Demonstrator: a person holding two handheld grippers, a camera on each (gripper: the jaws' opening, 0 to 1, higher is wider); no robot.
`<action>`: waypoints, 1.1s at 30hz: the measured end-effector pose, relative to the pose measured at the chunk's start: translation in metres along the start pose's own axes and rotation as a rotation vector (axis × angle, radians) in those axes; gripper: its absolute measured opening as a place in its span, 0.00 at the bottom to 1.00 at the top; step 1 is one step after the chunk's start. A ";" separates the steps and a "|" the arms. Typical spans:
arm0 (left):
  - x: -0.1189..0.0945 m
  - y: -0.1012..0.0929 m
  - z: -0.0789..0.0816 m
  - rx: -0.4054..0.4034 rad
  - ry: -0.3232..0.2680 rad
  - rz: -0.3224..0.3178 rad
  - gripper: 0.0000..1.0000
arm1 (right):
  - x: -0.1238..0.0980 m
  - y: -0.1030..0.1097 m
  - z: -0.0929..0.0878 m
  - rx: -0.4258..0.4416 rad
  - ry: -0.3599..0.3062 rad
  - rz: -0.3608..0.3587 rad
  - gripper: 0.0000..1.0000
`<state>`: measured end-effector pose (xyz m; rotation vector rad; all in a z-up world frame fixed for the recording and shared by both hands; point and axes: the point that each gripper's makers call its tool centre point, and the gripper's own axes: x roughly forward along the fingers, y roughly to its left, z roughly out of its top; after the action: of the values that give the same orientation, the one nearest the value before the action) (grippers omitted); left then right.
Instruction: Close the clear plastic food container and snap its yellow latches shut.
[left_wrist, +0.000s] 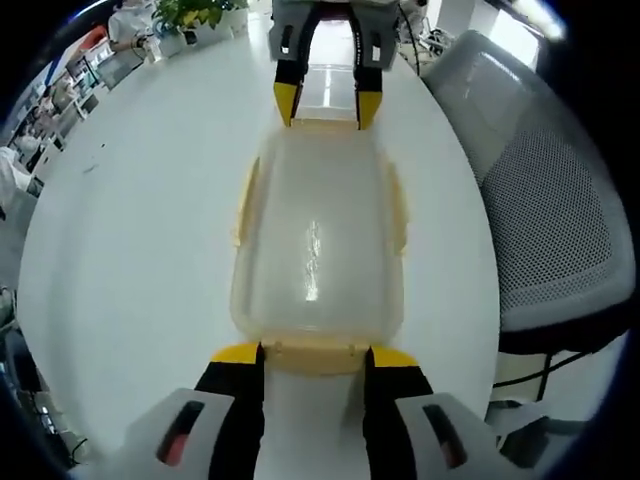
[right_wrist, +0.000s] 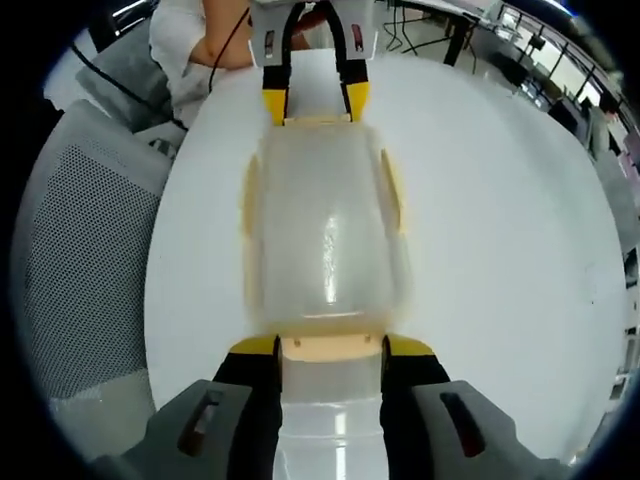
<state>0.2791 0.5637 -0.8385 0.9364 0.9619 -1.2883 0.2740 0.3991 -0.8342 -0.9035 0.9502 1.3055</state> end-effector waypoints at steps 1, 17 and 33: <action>-0.004 0.000 0.001 -0.007 -0.006 0.005 0.33 | -0.002 -0.001 0.000 -0.001 0.003 -0.002 0.34; -0.029 -0.005 0.021 -0.002 0.000 -0.001 0.33 | -0.028 0.005 0.002 -0.015 -0.054 0.021 0.34; -0.053 0.005 0.034 -0.014 -0.023 0.021 0.34 | -0.057 -0.008 0.010 -0.046 -0.077 -0.010 0.35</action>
<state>0.2838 0.5496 -0.7769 0.9171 0.9401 -1.2700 0.2805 0.3877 -0.7776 -0.8854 0.8580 1.3488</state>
